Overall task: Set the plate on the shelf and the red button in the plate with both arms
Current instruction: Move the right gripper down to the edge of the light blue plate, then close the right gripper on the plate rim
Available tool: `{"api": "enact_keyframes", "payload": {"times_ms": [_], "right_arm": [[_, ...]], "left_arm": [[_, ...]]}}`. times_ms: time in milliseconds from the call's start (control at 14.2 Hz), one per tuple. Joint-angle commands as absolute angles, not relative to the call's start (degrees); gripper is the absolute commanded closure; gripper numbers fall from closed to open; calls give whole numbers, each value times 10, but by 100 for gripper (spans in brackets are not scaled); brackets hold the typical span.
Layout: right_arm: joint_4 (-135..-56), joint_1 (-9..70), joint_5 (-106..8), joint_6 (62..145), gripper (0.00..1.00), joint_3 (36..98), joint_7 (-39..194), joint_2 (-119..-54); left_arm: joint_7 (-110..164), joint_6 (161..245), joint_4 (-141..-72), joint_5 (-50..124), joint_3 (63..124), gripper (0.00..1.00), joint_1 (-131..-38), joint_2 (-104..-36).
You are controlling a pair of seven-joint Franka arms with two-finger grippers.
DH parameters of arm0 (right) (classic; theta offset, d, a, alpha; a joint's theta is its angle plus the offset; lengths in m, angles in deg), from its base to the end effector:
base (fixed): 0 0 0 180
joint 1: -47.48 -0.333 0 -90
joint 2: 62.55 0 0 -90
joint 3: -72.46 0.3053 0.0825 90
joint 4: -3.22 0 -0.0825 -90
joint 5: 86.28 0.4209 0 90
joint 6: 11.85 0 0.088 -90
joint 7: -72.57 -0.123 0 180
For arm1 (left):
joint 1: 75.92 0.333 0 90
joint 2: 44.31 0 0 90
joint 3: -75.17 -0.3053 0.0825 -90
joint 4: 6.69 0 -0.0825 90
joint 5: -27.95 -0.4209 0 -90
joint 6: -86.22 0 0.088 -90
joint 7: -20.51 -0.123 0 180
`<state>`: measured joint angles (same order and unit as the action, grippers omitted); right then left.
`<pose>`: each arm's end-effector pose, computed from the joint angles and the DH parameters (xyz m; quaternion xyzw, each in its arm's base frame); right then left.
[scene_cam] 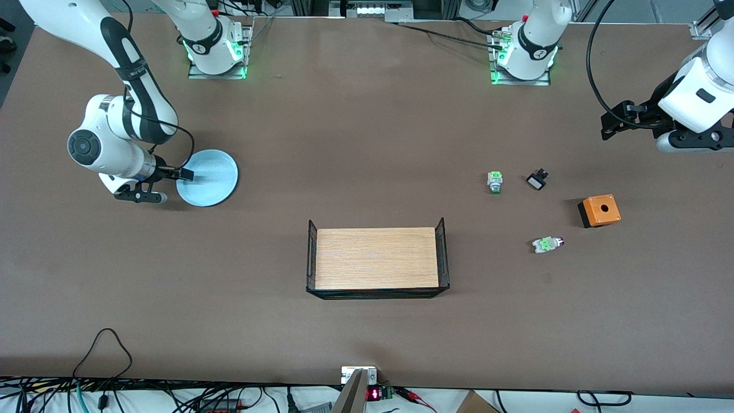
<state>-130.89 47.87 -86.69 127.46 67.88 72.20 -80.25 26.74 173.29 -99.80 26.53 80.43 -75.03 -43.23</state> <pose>0.5003 -0.0467 0.1282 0.9931 -0.0428 -0.1089 0.0099 0.5759 -0.0413 0.5772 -0.9988 -0.0164 0.0419 0.0172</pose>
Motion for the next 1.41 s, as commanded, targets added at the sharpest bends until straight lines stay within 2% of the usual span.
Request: {"api": "enact_keyframes", "payload": {"times_ms": [0,141,282,564,917,1340], "right_arm": [[-1315,483,-867,1287,1,683,719,-807],[-1314,484,-866,1287,11,683,718,-813],[-1314,485,-866,1289,27,683,718,-823],[-1312,482,-867,1283,98,686,716,-819],[-1303,484,-866,1278,100,714,690,-805],[-1270,485,-864,1172,100,731,676,-747]], "left_arm": [[257,1724,-981,267,804,0,-749,-440],[257,1724,-981,267,804,0,-749,-440],[257,1724,-981,267,804,0,-749,-440],[257,1724,-981,267,804,0,-749,-440],[257,1724,-981,267,804,0,-749,-440],[257,1724,-981,267,804,0,-749,-440]]}}
